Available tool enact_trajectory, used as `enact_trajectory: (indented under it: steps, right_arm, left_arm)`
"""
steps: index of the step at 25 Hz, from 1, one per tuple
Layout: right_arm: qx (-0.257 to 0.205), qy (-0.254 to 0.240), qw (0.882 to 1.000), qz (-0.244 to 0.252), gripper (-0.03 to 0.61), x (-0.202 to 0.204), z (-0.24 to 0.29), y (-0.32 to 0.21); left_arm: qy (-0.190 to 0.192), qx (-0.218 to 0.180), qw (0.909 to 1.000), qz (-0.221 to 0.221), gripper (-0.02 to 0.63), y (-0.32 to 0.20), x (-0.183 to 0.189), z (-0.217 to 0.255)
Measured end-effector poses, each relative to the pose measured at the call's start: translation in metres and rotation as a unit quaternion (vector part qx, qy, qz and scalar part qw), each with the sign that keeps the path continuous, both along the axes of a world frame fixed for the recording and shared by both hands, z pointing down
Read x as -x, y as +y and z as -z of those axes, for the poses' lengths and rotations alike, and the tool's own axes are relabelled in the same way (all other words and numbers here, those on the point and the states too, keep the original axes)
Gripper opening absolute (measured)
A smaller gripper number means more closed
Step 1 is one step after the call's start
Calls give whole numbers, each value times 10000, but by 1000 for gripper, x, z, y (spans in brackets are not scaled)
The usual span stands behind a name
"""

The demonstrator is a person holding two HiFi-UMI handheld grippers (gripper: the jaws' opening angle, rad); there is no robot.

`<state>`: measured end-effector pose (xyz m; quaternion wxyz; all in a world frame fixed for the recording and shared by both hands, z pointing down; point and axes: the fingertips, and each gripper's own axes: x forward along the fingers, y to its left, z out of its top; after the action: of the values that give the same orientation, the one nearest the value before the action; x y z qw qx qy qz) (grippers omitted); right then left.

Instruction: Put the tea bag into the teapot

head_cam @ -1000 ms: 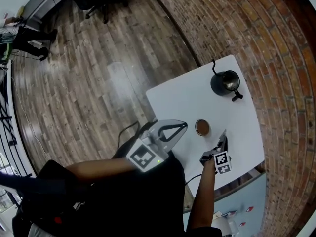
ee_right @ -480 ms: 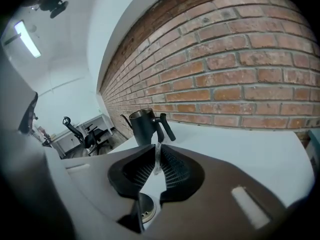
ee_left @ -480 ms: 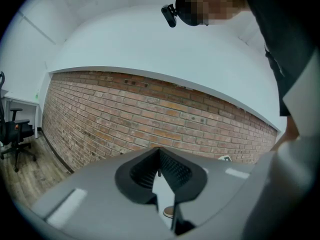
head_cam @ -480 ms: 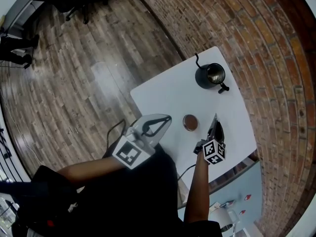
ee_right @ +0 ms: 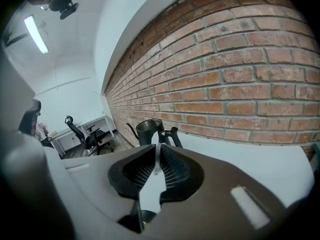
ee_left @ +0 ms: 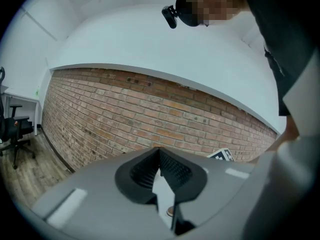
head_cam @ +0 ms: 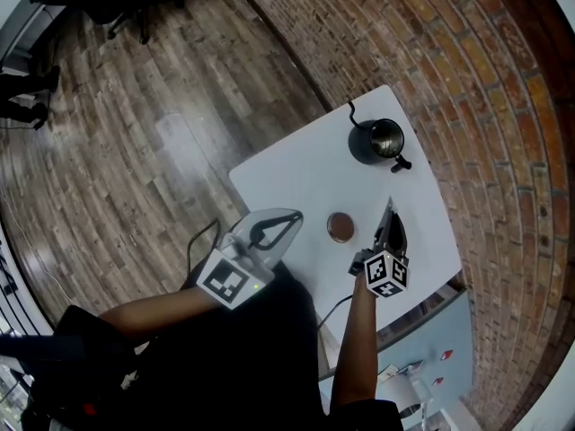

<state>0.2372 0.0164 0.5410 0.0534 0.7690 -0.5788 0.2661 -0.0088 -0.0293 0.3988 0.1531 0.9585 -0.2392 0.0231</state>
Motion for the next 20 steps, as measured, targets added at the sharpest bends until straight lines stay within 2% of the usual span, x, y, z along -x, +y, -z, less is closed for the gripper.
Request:
enact_trajectory:
  steps: [6,20]
  right_arm:
    - [-80,-207,9997,-108,31,-3,0,-15]
    - [-116,275,9994,186,29,-9,22,-57]
  left_arm:
    - [-37,50,10000,66,0,-6,10,-6]
    - [-52,130,9995,273,0,-15,27,-12]
